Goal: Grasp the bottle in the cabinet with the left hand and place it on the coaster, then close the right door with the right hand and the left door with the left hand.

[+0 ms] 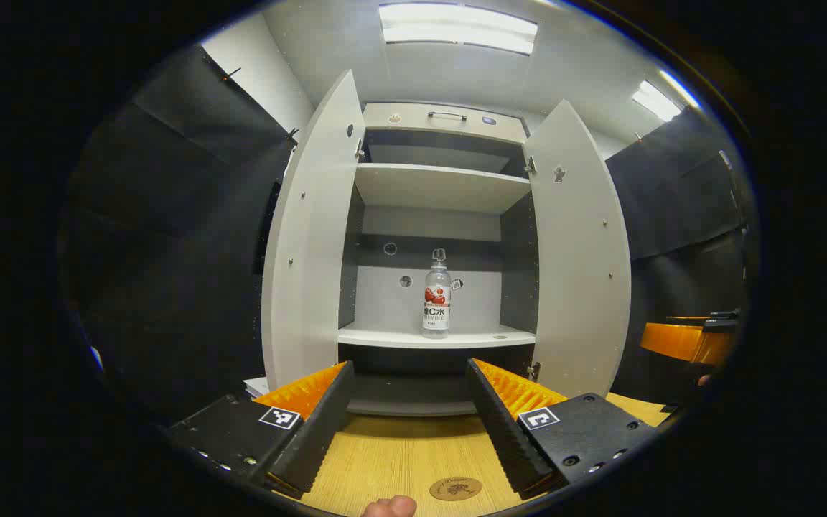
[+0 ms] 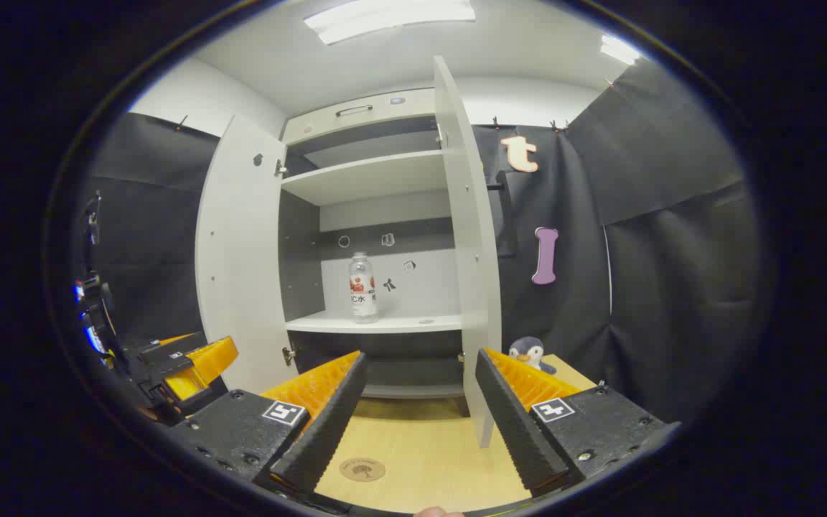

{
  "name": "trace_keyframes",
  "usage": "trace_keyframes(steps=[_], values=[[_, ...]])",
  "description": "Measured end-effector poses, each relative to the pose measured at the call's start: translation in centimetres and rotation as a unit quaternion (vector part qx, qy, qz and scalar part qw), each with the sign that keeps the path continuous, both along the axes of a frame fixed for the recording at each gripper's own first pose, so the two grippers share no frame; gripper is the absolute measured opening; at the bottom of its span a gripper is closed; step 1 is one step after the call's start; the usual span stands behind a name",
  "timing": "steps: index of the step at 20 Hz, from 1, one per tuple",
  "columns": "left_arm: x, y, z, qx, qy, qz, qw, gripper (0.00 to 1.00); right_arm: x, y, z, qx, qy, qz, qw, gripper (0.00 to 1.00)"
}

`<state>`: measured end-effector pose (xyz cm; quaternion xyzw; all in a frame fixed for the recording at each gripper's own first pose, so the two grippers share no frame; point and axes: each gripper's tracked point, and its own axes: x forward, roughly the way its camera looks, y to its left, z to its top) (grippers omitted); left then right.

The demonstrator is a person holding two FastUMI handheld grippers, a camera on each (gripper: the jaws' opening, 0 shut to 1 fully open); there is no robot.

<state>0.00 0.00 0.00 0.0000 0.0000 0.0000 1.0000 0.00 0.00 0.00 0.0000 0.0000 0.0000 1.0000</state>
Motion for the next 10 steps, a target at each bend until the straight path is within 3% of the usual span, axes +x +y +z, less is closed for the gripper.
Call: trace_keyframes(steps=[2,5,6,7,10], values=[[-0.04,0.14,-0.06,0.001,0.001,0.003,1.000,0.94,-0.15,-0.16,-0.11,0.002,0.001,-0.003,1.000,0.95],[-0.03,0.21,0.04,0.001,0.001,0.005,1.000,0.95,-0.08,-0.24,-0.17,0.005,0.005,-0.003,1.000,0.99],[-0.09,0.17,0.13,0.002,0.000,0.005,1.000,0.99,-0.04,-0.16,-0.20,0.007,0.005,-0.002,1.000,0.99],[-0.10,0.16,0.17,0.003,-0.001,0.005,1.000,0.94,0.01,-0.06,-0.18,0.009,0.005,0.000,1.000,0.99],[0.07,0.15,0.20,0.003,0.000,0.004,1.000,0.94,-0.04,-0.02,-0.02,0.009,0.002,0.002,1.000,0.99]])
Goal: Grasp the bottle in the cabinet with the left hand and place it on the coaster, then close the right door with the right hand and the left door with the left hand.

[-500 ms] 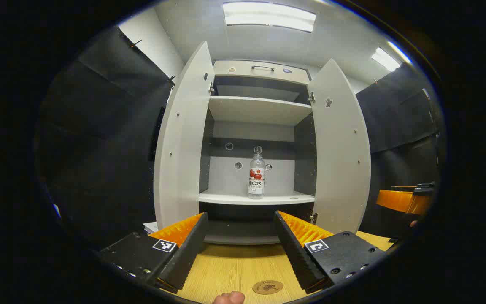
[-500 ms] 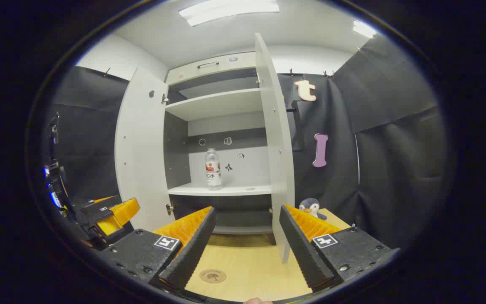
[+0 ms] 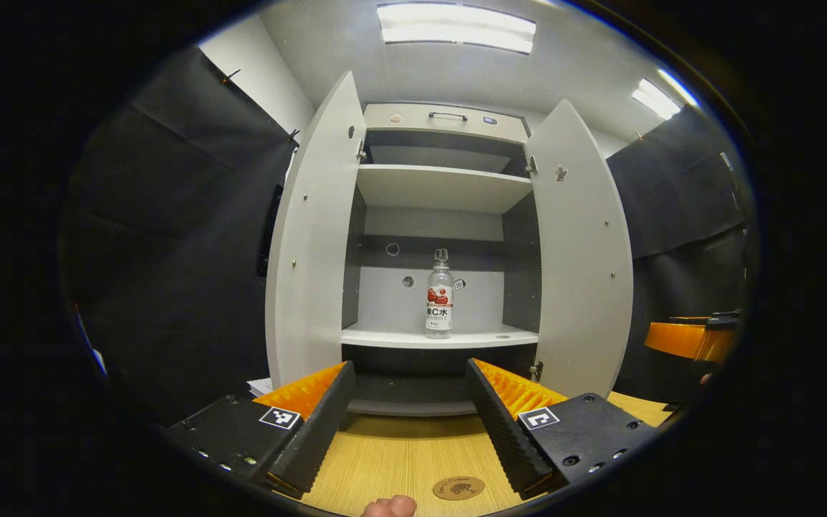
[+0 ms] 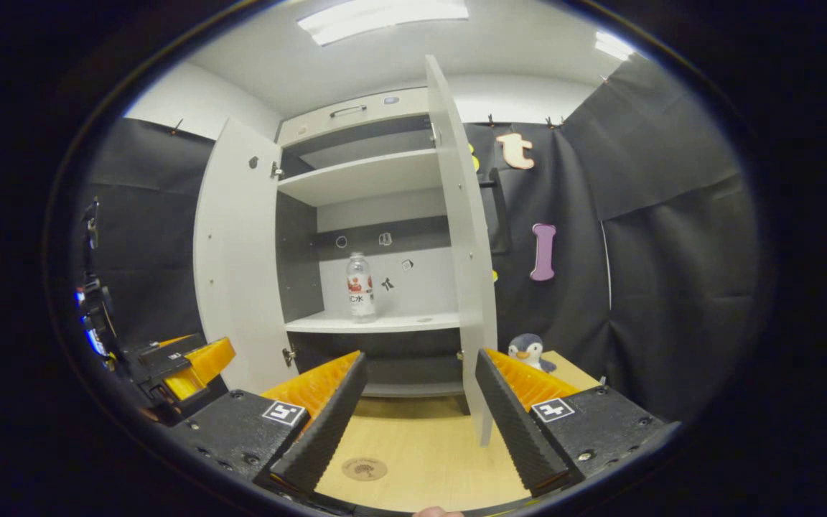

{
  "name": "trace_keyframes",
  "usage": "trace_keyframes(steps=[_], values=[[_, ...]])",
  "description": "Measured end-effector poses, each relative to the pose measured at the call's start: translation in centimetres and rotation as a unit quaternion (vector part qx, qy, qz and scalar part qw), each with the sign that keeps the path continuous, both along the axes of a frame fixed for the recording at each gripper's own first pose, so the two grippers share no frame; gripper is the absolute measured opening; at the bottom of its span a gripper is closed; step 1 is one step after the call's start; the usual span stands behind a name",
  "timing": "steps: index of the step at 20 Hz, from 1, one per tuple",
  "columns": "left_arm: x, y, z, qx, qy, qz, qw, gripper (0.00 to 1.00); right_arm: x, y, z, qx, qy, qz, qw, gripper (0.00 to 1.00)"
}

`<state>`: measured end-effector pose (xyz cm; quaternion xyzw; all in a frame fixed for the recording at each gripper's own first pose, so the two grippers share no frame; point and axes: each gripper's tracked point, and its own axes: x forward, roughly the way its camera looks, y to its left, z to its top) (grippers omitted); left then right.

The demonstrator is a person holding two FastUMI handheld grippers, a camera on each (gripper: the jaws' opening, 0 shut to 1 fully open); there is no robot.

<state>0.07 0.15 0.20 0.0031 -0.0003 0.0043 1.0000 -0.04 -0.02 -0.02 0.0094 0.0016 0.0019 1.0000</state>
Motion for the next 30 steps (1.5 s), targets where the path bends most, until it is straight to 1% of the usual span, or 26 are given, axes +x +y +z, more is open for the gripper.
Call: trace_keyframes(steps=[4,5,6,9,10,11,15,21,22,23,24,25,26,30], values=[[0.3,0.2,-0.4,-0.008,0.007,0.004,1.000,0.95,0.1,0.2,0.0,-0.002,-0.002,0.001,1.000,0.99],[0.3,0.3,-0.5,-0.011,0.008,0.005,1.000,0.99,0.1,0.2,-0.1,-0.001,-0.002,0.004,1.000,0.99],[0.4,0.4,-0.6,-0.013,0.009,0.006,1.000,0.95,0.2,0.3,-0.2,0.000,-0.002,0.006,1.000,1.00],[0.5,1.1,-0.9,-0.010,0.014,0.014,1.000,0.95,0.5,0.3,-0.7,0.000,0.003,0.006,1.000,0.99],[0.5,1.2,-1.0,-0.008,0.017,0.016,1.000,0.99,0.5,0.4,-0.8,0.001,0.005,0.006,1.000,0.99],[0.5,1.3,-1.1,-0.007,0.018,0.017,1.000,0.95,0.6,0.4,-0.9,0.002,0.006,0.006,1.000,0.99],[0.8,1.4,-1.2,-0.009,0.016,0.019,1.000,0.95,0.9,0.5,-1.2,0.000,0.011,0.006,1.000,0.99],[1.4,1.0,-1.3,-0.010,0.018,0.011,1.000,0.95,1.4,0.9,-1.0,-0.004,0.007,0.011,1.000,0.99],[1.5,0.9,-1.4,-0.011,0.019,0.008,1.000,0.95,1.4,0.9,-1.0,-0.005,0.007,0.012,1.000,0.96],[1.6,0.8,-1.4,-0.011,0.021,0.006,1.000,0.95,1.5,1.0,-1.0,-0.006,0.007,0.012,1.000,0.99],[1.8,0.8,-1.5,-0.011,0.022,0.005,1.000,0.95,1.4,1.0,-1.0,-0.006,0.007,0.012,1.000,0.99],[1.9,0.7,-1.5,-0.011,0.023,0.004,1.000,0.95,1.3,1.0,-1.0,-0.007,0.006,0.012,1.000,0.95],[2.1,0.6,-1.5,-0.011,0.022,0.002,1.000,0.95,1.4,1.0,-0.9,-0.008,0.006,0.012,1.000,0.99],[3.0,0.0,-1.0,-0.010,0.022,-0.008,1.000,0.95,1.4,1.0,-0.7,-0.012,0.004,0.013,1.000,0.99]])
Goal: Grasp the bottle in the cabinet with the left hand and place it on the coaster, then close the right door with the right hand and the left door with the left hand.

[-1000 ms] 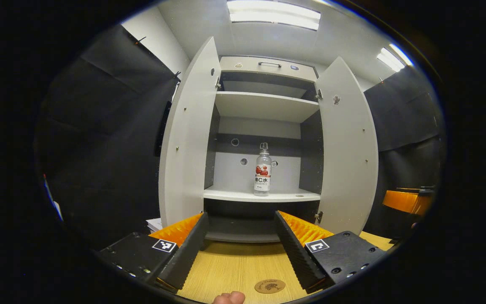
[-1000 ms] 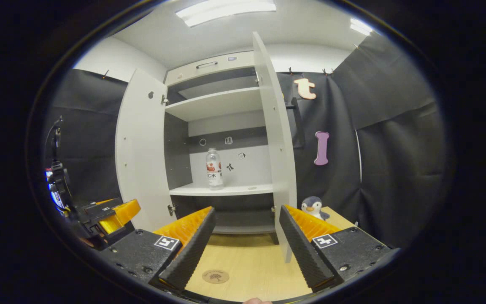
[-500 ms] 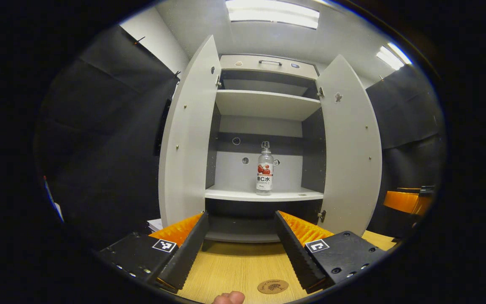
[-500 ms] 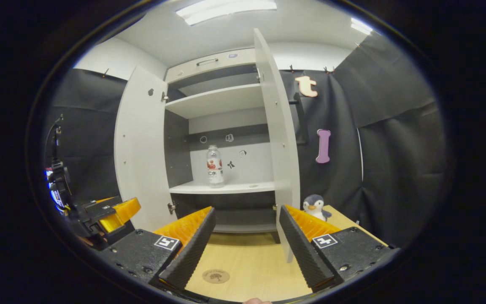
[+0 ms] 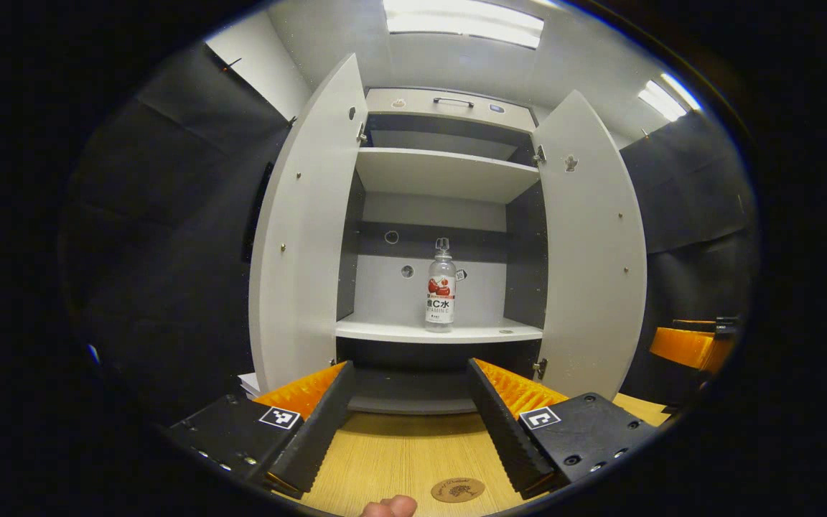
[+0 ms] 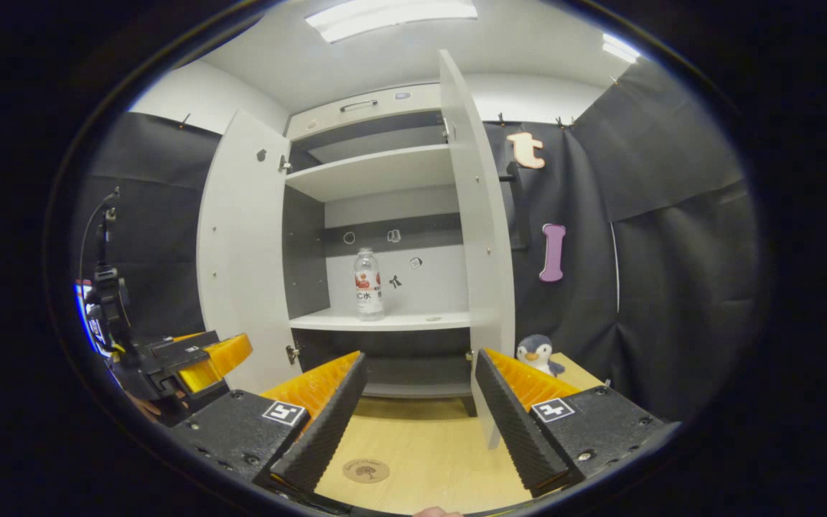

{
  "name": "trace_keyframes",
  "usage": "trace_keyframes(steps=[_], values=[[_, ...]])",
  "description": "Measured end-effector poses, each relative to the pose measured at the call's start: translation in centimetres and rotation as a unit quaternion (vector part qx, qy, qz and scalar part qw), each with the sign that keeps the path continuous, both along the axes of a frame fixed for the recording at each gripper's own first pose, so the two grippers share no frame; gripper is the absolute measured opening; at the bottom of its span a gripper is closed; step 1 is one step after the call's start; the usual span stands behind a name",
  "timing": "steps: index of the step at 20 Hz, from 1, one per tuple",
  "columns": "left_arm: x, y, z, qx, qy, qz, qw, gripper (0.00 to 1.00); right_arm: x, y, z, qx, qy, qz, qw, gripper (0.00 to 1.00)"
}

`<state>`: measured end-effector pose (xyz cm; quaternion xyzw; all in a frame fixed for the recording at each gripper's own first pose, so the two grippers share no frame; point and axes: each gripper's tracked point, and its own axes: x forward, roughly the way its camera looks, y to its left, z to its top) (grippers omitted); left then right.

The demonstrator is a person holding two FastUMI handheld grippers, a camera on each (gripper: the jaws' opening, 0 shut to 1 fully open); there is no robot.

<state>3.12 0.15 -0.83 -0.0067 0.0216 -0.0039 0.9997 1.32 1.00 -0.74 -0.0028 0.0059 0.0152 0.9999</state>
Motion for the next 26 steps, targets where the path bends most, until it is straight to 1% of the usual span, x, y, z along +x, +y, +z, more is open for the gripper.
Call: trace_keyframes(steps=[4,7,8,9,10,11,12,13,16,17,18,19,22,23,24,25,26], values=[[2.0,-1.2,0.7,-0.001,-0.001,-0.020,1.000,0.95,0.1,0.2,0.0,-0.001,0.003,0.005,1.000,0.99],[4.4,-2.7,2.1,-0.018,-0.003,-0.048,0.999,0.95,0.0,0.0,0.3,-0.001,0.002,0.003,1.000,0.99],[5.6,-3.2,2.8,-0.021,-0.009,-0.057,0.998,0.99,0.1,-0.1,0.4,0.000,0.000,0.003,1.000,0.96],[6.8,-3.6,3.6,-0.025,-0.015,-0.064,0.998,0.95,0.0,-0.2,0.6,0.000,-0.001,0.002,1.000,0.99],[8.2,-4.0,4.2,-0.032,-0.023,-0.067,0.997,0.95,-0.1,-0.3,0.7,-0.001,-0.004,0.001,1.000,0.99],[9.7,-4.3,4.5,-0.041,-0.024,-0.070,0.996,0.99,-0.1,-0.4,0.9,-0.002,-0.005,0.002,1.000,0.99],[11.1,-4.8,4.7,-0.052,-0.023,-0.075,0.996,0.95,0.0,-0.4,0.7,-0.002,-0.003,0.002,1.000,0.95],[12.6,-5.2,4.9,-0.062,-0.022,-0.078,0.995,0.95,0.1,-0.4,0.7,-0.001,-0.001,0.003,1.000,0.99],[17.5,-6.4,5.1,-0.064,-0.011,-0.092,0.994,0.95,0.2,-0.4,0.7,-0.004,0.000,0.006,1.000,0.99],[19.3,-6.6,4.8,-0.065,-0.003,-0.097,0.993,0.95,0.3,-0.3,0.5,-0.008,0.005,0.008,1.000,0.95],[20.8,-6.5,4.8,-0.063,0.000,-0.093,0.994,0.99,0.2,-0.4,0.5,-0.011,0.005,0.007,1.000,0.95],[22.5,-6.1,4.5,-0.057,0.001,-0.085,0.995,0.95,0.2,-0.5,0.6,-0.012,0.003,0.004,1.000,0.99],[27.2,-5.3,3.2,-0.028,0.010,-0.068,0.997,0.95,0.2,-0.9,0.6,-0.013,-0.001,-0.006,1.000,0.99],[28.7,-5.2,2.7,-0.021,0.016,-0.064,0.998,0.95,0.2,-1.1,0.4,-0.015,0.002,-0.011,1.000,0.95],[30.0,-5.2,2.2,-0.019,0.019,-0.062,0.998,0.95,0.3,-1.4,0.1,-0.017,0.007,-0.017,1.000,0.95],[31.1,-5.4,1.8,-0.016,0.023,-0.060,0.998,0.95,0.3,-1.7,-0.2,-0.019,0.011,-0.022,1.000,0.99],[32.1,-5.6,1.4,-0.013,0.026,-0.060,0.998,0.95,0.4,-1.9,-0.3,-0.019,0.015,-0.026,0.999,0.99]])
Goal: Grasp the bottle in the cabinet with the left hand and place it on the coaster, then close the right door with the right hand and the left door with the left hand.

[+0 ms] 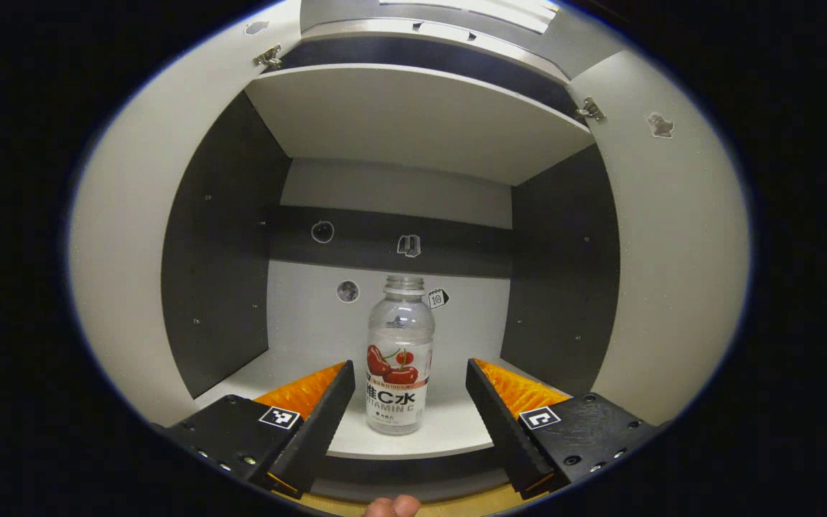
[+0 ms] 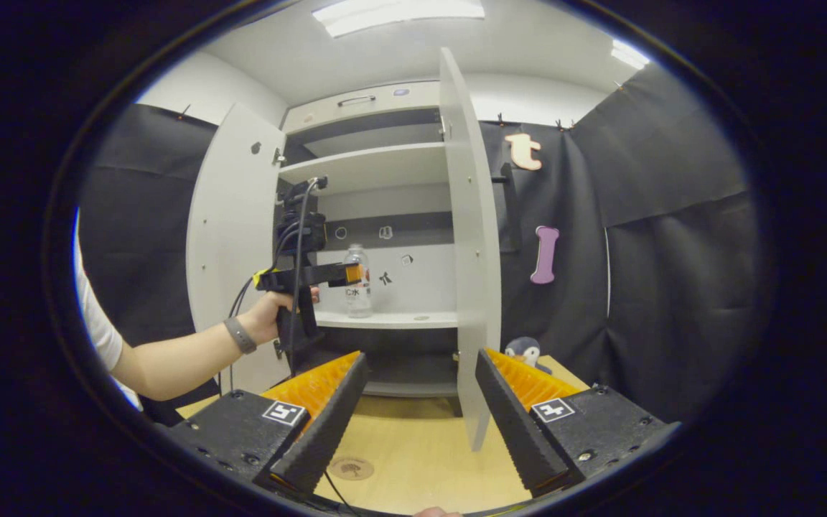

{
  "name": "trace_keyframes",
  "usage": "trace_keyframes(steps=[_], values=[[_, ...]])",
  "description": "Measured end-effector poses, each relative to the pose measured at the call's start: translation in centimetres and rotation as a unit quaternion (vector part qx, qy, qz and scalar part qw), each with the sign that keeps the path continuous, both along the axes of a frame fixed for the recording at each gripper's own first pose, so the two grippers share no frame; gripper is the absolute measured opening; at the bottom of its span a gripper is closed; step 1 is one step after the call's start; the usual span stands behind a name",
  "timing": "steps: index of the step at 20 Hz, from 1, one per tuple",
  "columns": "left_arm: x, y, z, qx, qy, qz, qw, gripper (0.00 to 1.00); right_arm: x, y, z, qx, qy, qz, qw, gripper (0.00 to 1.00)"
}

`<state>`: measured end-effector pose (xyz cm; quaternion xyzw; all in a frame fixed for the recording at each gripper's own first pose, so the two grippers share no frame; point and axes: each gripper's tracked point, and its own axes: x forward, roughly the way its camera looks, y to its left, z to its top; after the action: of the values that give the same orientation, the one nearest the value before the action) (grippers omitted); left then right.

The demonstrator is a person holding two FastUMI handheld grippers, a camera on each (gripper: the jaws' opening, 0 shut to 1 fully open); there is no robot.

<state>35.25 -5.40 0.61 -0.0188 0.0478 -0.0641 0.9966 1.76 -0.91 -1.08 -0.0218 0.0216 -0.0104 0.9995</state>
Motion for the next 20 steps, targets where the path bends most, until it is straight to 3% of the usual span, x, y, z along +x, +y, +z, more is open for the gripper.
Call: trace_keyframes(steps=[1,2,14,17,20], values=[[0.9,0.0,-0.3,0.001,0.002,0.003,1.000,0.95,0.1,-0.2,-0.2,0.000,0.004,-0.004,1.000,0.95],[1.7,0.2,-0.5,0.001,0.002,0.008,1.000,0.95,0.1,-0.5,-0.4,0.001,0.009,-0.010,1.000,1.00],[6.4,0.3,-0.6,0.009,0.011,0.012,1.000,0.94,0.6,-1.9,-0.8,0.006,0.016,-0.031,0.999,1.00],[6.2,0.6,-0.8,0.018,0.019,0.016,1.000,0.79,0.4,-2.0,-0.7,0.010,0.016,-0.030,0.999,1.00],[5.3,0.6,0.0,0.008,0.015,0.004,1.000,0.79,0.2,-2.0,-0.6,0.008,0.015,-0.026,1.000,1.00]])
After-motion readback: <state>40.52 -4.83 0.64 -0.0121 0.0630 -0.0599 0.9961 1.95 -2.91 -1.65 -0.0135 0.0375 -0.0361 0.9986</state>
